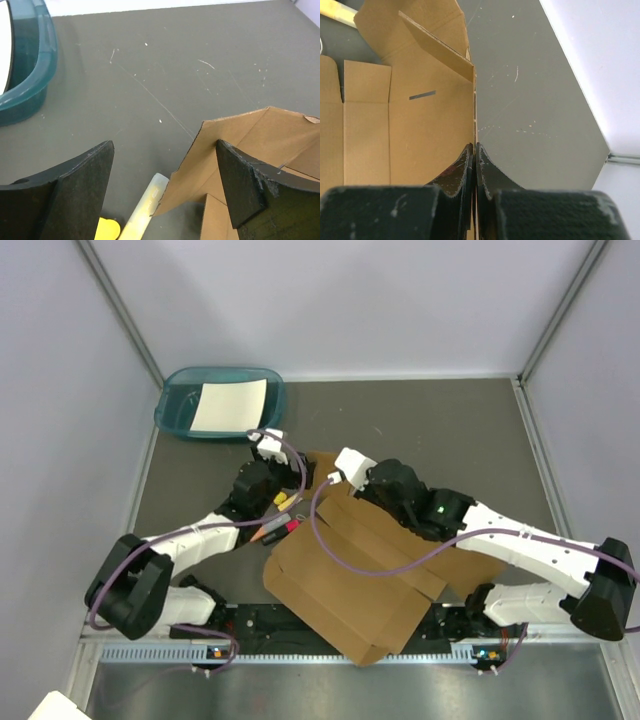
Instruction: Fold the paper box
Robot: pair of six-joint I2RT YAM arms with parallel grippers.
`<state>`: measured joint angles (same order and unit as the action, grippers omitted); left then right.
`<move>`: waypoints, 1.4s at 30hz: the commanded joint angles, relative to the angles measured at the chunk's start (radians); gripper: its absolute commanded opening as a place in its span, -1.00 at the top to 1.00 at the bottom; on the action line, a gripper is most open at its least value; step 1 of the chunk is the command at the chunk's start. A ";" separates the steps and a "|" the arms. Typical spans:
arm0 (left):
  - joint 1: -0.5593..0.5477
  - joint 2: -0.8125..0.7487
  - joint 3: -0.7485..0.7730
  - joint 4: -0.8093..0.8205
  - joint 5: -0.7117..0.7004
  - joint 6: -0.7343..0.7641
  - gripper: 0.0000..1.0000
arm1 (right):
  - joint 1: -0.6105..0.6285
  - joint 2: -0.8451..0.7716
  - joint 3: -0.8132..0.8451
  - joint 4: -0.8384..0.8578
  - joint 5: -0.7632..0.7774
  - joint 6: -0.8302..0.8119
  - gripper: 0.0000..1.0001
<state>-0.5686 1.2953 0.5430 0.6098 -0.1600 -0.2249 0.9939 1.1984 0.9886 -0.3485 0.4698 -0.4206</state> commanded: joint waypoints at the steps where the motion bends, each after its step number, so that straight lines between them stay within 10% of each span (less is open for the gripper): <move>1: 0.078 0.007 0.037 0.142 0.261 0.041 -0.77 | -0.020 -0.031 -0.008 -0.032 -0.074 0.048 1.00; 18: 0.199 0.193 0.089 0.219 0.749 -0.025 -0.42 | -0.024 0.018 0.024 -0.030 -0.088 0.049 1.00; 24: 0.199 0.179 0.091 0.217 0.784 -0.040 0.30 | -0.024 0.023 0.022 -0.030 -0.071 0.048 1.00; 30: 0.190 0.125 0.090 0.167 0.740 -0.056 0.99 | -0.024 0.039 0.038 -0.030 -0.007 0.052 1.00; 42: -0.051 0.021 0.112 0.137 0.375 -0.004 1.00 | -0.012 0.093 0.117 -0.015 0.245 0.008 1.00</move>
<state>-0.5533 1.3563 0.6033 0.6621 0.3588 -0.2291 0.9749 1.2778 1.0435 -0.3634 0.6205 -0.4015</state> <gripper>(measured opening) 0.022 0.008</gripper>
